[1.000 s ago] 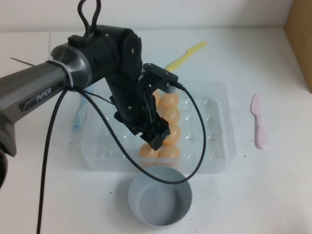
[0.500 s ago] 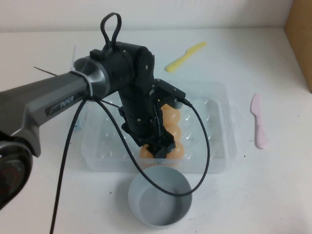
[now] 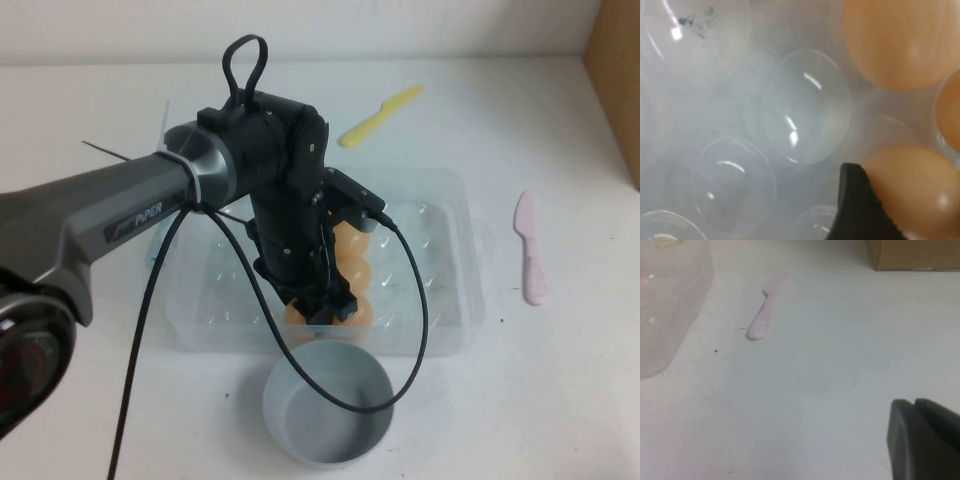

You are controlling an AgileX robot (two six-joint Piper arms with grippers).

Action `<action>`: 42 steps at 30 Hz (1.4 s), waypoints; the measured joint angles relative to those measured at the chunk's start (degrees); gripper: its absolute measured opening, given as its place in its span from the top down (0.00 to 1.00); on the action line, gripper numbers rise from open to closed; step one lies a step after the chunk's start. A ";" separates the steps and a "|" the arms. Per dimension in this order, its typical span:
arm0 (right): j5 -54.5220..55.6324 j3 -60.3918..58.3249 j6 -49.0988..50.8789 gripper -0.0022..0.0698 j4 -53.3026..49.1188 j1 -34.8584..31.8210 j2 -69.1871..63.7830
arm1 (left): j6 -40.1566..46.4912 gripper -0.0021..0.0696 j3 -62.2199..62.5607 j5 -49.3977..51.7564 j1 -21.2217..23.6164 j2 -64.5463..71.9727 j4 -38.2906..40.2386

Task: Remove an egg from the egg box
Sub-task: Pick up the egg from the plastic box, then place the egg in the bowl

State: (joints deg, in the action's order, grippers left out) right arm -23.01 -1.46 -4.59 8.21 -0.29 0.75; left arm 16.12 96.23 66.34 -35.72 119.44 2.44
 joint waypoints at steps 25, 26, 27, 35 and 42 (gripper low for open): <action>0.00 0.00 0.00 0.99 0.00 0.00 0.00 | -0.49 0.49 7.68 3.95 -0.13 -15.79 -0.08; 0.00 0.00 0.00 0.99 0.00 0.00 0.00 | -0.20 0.49 5.74 3.96 -0.45 -18.03 0.08; 0.00 0.00 0.00 0.99 0.00 0.00 0.00 | -0.07 0.49 3.48 4.04 -0.71 -20.27 0.16; 0.00 0.00 0.00 0.99 0.00 0.00 0.00 | 1.01 0.49 -15.35 3.53 -5.63 -31.28 3.09; 0.00 0.00 0.00 0.99 0.00 0.00 0.00 | 1.75 0.49 -26.01 -12.41 -12.32 -30.91 3.42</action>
State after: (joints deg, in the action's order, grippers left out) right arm -23.01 -1.46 -4.59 8.21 -0.29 0.75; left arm 17.87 70.22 53.93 -48.03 88.54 5.86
